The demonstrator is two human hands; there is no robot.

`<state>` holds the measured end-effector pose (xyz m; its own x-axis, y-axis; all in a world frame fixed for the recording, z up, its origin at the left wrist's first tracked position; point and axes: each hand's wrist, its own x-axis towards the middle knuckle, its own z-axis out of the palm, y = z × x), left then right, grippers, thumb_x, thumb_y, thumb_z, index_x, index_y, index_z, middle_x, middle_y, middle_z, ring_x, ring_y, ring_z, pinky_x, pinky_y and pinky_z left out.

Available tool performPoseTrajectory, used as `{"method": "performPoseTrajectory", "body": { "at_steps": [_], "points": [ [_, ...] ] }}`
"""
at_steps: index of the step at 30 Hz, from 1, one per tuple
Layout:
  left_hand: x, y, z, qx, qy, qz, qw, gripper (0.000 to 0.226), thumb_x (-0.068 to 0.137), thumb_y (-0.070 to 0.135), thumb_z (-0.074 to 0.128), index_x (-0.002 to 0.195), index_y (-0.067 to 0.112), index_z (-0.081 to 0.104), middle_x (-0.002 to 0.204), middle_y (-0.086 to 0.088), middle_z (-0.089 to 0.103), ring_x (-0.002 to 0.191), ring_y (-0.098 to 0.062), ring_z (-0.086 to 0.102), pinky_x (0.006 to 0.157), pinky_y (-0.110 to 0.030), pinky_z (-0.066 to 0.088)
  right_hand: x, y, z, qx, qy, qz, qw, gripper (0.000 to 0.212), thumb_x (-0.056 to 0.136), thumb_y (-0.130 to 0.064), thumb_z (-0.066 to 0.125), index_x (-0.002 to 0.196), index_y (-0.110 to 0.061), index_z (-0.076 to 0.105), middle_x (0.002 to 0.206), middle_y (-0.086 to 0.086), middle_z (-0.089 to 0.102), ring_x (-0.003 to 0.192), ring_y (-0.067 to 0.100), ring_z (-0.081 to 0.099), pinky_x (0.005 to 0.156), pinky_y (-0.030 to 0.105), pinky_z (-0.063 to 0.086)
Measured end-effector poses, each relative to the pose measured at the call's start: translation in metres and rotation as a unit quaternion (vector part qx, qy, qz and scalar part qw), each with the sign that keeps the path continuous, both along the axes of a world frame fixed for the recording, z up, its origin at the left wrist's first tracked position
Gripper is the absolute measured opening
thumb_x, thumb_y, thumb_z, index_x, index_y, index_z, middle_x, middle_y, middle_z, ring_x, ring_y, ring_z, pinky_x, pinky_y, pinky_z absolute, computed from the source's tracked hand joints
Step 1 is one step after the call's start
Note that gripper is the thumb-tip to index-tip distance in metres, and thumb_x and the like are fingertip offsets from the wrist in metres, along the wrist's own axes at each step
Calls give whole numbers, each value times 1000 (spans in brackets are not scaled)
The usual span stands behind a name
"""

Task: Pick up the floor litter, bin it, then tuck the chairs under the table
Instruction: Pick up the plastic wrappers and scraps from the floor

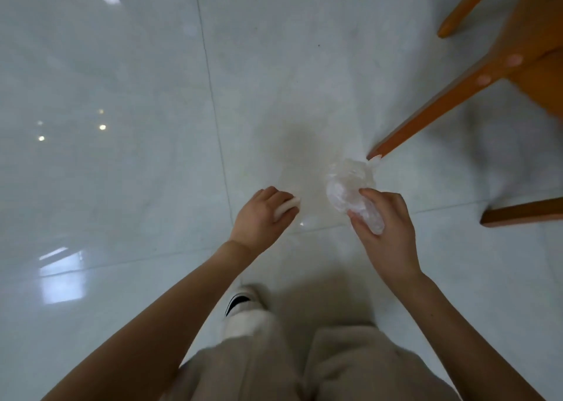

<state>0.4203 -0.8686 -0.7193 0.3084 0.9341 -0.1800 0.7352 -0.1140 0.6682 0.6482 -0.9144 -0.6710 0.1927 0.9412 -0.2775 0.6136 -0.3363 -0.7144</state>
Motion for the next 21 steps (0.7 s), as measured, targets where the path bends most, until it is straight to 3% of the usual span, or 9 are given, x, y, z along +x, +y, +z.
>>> {"method": "performPoseTrajectory", "body": {
  "at_steps": [4, 8, 15, 21],
  "points": [
    [-17, -9, 132, -15, -13, 46, 999, 14, 89, 26, 65, 100, 19, 70, 93, 5, 61, 89, -15, 57, 74, -27, 47, -15, -9, 127, 25, 21, -1, 999, 38, 89, -18, 70, 125, -21, 58, 113, -6, 48, 95, -2, 50, 84, -2, 35],
    [-30, -15, 280, -2, -16, 42, 999, 25, 88, 38, 55, 98, 20, 70, 91, 7, 60, 88, -13, 56, 74, -27, 48, -34, -12, 265, 61, 33, 3, 998, 39, 88, -16, 71, 124, -21, 58, 114, -5, 49, 100, 2, 52, 87, 4, 38],
    [-44, -25, 541, 92, -27, 76, 992, 7, 86, 16, 70, 93, 14, 71, 87, 2, 59, 82, -15, 57, 71, -16, 40, -53, -17, 510, 119, 47, 15, 992, 35, 90, -22, 68, 124, -24, 57, 111, -7, 49, 104, -1, 51, 87, 9, 42],
    [-52, -55, 703, 142, -30, 101, 984, 9, 90, 28, 66, 95, 22, 70, 90, 9, 57, 88, -8, 53, 72, -11, 35, -53, -38, 665, 206, 58, 30, 976, 35, 90, -23, 70, 124, -20, 59, 110, -6, 50, 102, -6, 51, 87, 9, 41]
  ]
}}
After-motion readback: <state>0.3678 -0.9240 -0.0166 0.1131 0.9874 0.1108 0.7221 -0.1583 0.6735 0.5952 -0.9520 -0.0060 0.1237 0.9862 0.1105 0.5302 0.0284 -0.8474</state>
